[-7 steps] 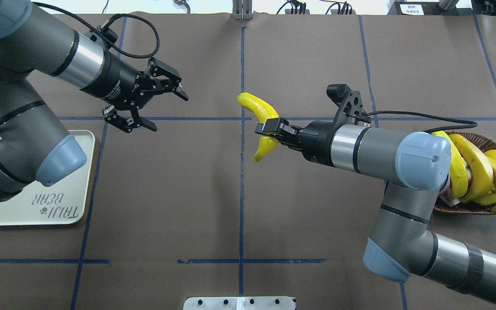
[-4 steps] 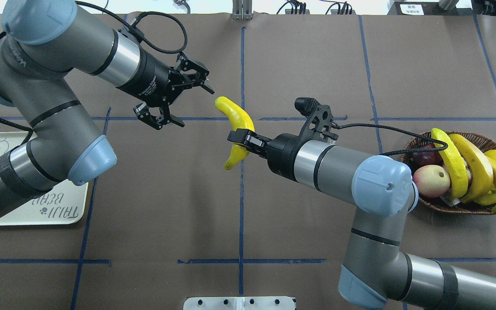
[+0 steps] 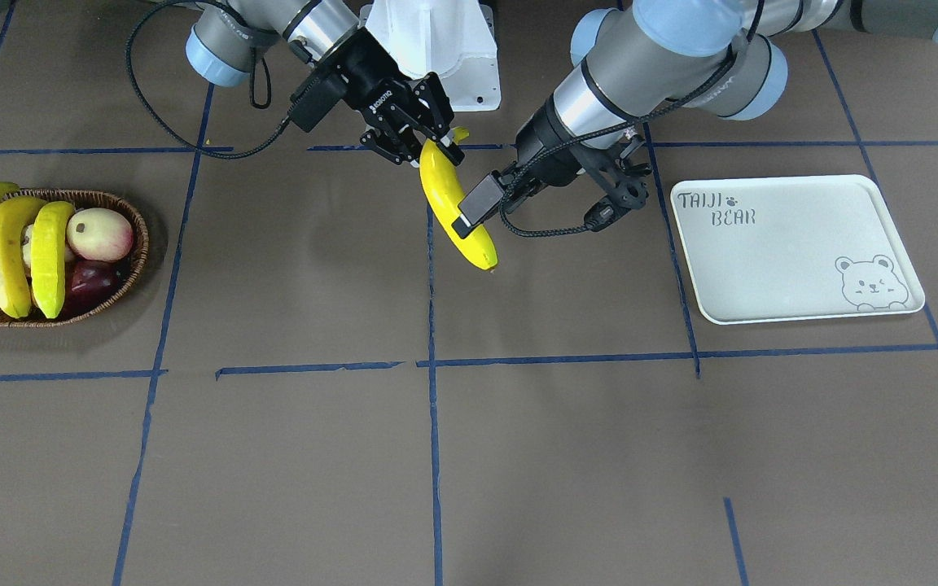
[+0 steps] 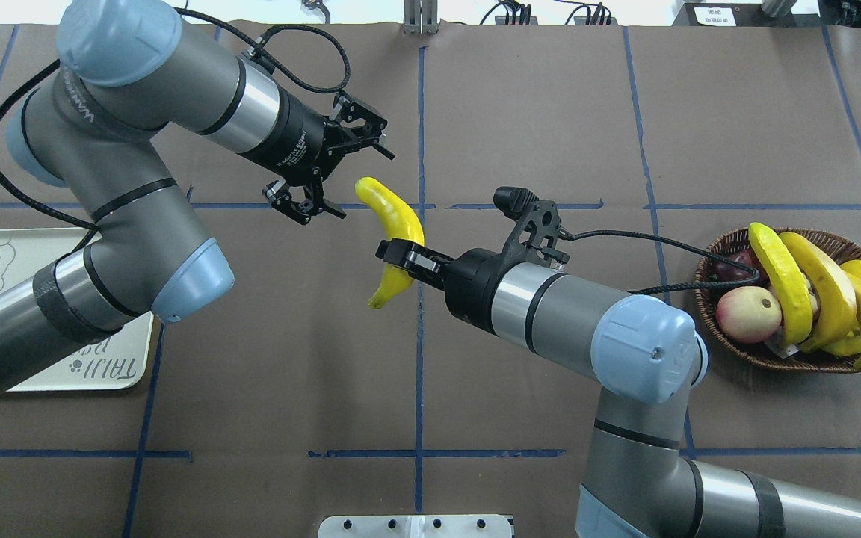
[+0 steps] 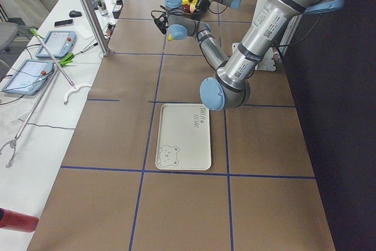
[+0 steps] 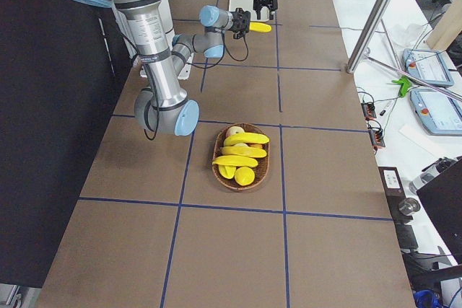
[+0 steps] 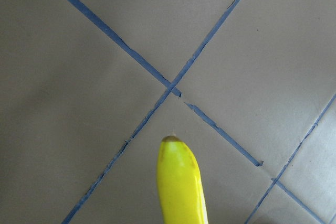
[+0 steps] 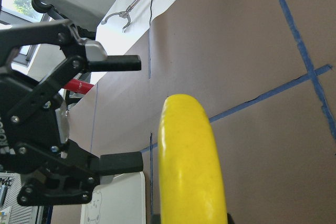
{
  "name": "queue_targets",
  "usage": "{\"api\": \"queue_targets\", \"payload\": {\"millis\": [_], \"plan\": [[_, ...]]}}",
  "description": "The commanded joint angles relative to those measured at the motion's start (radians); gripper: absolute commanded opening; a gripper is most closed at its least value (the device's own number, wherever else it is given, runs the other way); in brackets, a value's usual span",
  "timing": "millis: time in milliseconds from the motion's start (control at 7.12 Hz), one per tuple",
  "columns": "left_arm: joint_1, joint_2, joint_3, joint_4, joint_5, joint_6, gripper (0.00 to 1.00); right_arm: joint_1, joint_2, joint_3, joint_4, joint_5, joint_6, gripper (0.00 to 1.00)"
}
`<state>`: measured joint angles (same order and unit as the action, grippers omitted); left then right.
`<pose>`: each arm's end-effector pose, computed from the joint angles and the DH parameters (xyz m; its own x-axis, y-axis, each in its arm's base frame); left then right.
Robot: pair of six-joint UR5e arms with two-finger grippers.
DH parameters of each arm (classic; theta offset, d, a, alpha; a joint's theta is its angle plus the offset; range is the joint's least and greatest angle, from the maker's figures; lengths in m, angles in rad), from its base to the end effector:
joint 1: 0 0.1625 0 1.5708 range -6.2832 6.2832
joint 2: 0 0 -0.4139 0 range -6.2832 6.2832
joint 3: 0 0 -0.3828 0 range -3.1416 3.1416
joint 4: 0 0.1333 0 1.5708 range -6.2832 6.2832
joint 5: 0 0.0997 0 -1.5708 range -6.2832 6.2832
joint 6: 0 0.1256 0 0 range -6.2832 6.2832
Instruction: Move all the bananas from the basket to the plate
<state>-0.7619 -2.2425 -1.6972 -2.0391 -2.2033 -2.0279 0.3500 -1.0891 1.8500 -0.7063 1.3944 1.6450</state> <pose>0.4305 -0.4923 0.1476 0.1290 -0.6150 -0.7779 0.2291 0.7817 -0.5800 -0.4982 -0.3472 0.1590 -0.0883 0.0454 0.9951 -0.4970 0.8637 -0.0836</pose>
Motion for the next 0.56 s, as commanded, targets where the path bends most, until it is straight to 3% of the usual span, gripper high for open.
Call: {"api": "queue_targets", "payload": {"millis": [0,422], "plan": [[0.03,-0.003,0.005,0.0,0.031,-0.003,1.0,-0.003,0.001,0.002,0.001,-0.006,-0.001,0.01],[0.064,-0.005,0.005,0.0,0.082,-0.005,1.0,-0.005,0.001,0.002,0.001,-0.006,-0.001,0.01]]}}
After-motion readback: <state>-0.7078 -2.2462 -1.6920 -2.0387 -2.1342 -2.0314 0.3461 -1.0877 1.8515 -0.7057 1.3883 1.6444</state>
